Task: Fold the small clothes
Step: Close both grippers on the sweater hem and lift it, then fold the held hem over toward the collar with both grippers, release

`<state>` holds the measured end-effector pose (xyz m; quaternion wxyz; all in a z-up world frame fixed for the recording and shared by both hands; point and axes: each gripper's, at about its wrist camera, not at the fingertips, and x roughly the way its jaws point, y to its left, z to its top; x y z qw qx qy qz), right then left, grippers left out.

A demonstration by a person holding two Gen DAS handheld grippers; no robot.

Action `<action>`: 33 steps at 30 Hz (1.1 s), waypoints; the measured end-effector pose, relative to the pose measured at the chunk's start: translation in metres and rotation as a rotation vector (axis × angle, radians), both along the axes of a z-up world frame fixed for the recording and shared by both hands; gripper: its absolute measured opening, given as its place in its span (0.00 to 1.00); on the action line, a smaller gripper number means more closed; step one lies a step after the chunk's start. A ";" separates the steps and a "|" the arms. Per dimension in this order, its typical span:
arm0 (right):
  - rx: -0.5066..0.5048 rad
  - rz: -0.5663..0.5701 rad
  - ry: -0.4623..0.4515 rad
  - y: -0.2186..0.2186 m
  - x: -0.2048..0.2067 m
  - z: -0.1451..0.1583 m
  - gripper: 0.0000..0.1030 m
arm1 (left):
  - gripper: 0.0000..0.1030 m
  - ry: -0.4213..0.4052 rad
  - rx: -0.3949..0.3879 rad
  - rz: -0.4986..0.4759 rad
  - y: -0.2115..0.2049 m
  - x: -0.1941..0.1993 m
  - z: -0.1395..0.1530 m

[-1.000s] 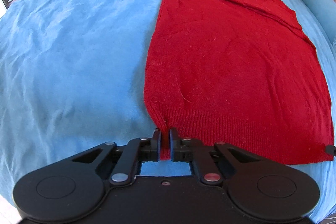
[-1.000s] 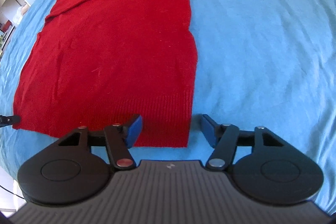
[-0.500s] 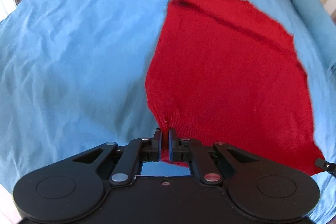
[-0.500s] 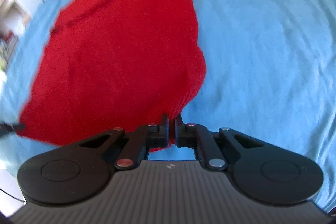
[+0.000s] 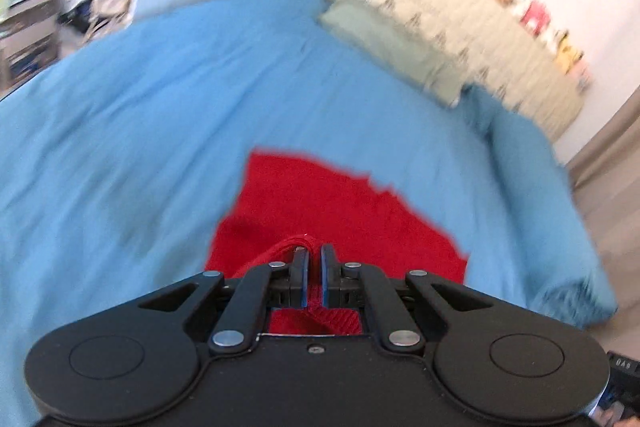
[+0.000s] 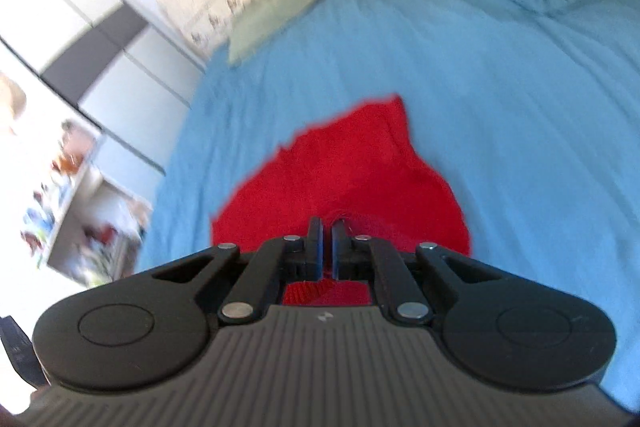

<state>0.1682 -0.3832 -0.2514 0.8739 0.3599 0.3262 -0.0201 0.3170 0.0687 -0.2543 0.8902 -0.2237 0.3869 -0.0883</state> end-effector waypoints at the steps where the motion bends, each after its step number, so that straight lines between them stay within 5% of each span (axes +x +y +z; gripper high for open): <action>1: 0.008 -0.008 -0.019 -0.003 0.014 0.002 0.19 | 0.06 -0.017 -0.013 0.002 -0.003 0.018 -0.001; 7: 0.040 -0.067 -0.083 -0.023 0.119 -0.017 0.19 | 0.05 -0.090 -0.050 0.050 -0.021 0.126 -0.029; 13: 0.060 -0.121 -0.035 -0.038 0.219 -0.097 0.19 | 0.05 -0.010 -0.069 0.122 -0.033 0.205 -0.100; 17: 0.101 -0.162 0.002 -0.045 0.257 -0.139 0.19 | 0.05 0.012 -0.065 0.159 -0.037 0.221 -0.128; 25: 0.114 -0.185 -0.010 -0.058 0.277 -0.161 0.19 | 0.06 0.033 -0.004 0.165 -0.046 0.243 -0.146; 26: 0.101 -0.184 -0.002 -0.059 0.280 -0.165 0.19 | 0.10 0.043 0.003 0.167 -0.046 0.244 -0.149; 27: 0.081 -0.178 0.011 -0.058 0.284 -0.169 0.21 | 0.27 0.048 0.007 0.170 -0.047 0.246 -0.150; 28: 0.056 -0.169 0.029 -0.057 0.288 -0.172 0.25 | 0.40 0.050 0.015 0.172 -0.047 0.246 -0.150; 29: 0.033 -0.163 0.041 -0.056 0.289 -0.173 0.36 | 0.65 0.038 0.038 0.174 -0.047 0.242 -0.147; 30: 0.012 -0.147 0.040 -0.054 0.287 -0.171 0.48 | 0.71 0.018 0.067 0.175 -0.049 0.239 -0.142; 32: -0.055 -0.129 0.005 -0.048 0.279 -0.158 0.95 | 0.71 -0.044 0.143 0.134 -0.054 0.228 -0.124; 33: -0.104 -0.118 -0.024 -0.044 0.274 -0.148 0.97 | 0.71 -0.066 0.173 0.097 -0.058 0.225 -0.116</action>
